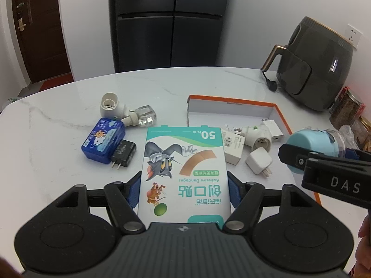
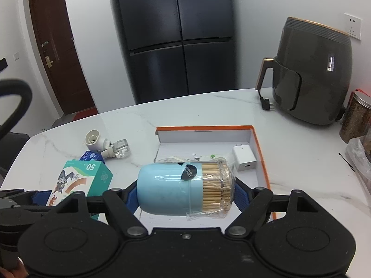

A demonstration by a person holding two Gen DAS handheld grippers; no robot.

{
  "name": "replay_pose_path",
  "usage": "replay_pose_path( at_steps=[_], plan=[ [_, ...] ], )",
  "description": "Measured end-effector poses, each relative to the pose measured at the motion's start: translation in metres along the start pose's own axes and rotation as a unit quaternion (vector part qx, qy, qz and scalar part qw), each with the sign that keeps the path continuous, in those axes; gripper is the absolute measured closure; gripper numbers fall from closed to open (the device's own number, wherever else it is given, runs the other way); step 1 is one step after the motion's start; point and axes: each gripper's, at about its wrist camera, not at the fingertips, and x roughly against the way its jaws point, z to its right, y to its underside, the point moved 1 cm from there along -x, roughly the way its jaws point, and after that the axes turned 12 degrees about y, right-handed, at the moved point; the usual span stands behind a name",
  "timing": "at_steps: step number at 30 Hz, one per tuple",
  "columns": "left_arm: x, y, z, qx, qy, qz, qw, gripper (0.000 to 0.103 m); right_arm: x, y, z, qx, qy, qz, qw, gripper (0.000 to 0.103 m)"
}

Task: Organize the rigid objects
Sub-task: 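Carry the bandage box and toothpick jar over the orange-rimmed box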

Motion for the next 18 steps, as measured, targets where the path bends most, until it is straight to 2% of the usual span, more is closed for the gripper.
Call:
replay_pose_path(
  at_steps=[18],
  plan=[
    [-0.011, -0.001, 0.024, -0.016, 0.018, -0.006, 0.9997, 0.031, 0.001, 0.002, 0.03, -0.02, 0.021, -0.001, 1.0, 0.012]
  ],
)
